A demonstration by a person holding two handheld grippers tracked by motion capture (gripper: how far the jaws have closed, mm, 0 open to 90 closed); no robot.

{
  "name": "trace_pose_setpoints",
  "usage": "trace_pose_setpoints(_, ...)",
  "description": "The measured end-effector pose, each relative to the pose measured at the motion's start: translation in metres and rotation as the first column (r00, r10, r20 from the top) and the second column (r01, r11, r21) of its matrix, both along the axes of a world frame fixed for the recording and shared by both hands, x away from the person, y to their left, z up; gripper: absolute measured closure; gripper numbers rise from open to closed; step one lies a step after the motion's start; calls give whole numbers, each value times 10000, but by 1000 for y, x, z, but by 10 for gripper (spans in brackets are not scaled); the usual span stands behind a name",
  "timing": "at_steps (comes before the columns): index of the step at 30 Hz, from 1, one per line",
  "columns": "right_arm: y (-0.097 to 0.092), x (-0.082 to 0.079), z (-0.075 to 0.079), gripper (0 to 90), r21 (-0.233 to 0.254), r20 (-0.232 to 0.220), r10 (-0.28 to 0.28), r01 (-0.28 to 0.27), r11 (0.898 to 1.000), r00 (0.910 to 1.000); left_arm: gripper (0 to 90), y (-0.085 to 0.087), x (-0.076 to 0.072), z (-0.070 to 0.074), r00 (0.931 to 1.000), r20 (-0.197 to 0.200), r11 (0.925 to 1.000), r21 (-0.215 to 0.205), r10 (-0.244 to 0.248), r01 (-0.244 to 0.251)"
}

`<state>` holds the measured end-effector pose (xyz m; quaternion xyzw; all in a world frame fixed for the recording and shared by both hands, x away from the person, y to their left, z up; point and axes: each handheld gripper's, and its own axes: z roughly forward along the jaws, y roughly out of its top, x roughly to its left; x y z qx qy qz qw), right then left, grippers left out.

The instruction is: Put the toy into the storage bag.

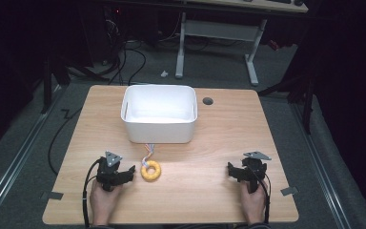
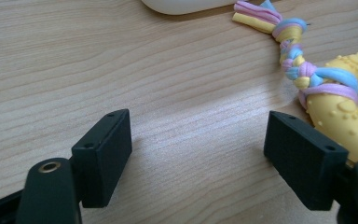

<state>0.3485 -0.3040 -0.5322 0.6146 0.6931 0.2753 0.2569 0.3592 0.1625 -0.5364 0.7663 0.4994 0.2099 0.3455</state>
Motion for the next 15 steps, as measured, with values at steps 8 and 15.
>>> trace_pose_setpoints(8,1,0,0,87,-15,9,-4,4,10000,10000,234,-1,-1,0,10000,18,9999,91,-46,45)
trace_pose_setpoints(15,1,0,0,87,-5,1,-15,15,10000,10000,221,0,0,0,10000,4,10000,67,46,-46)
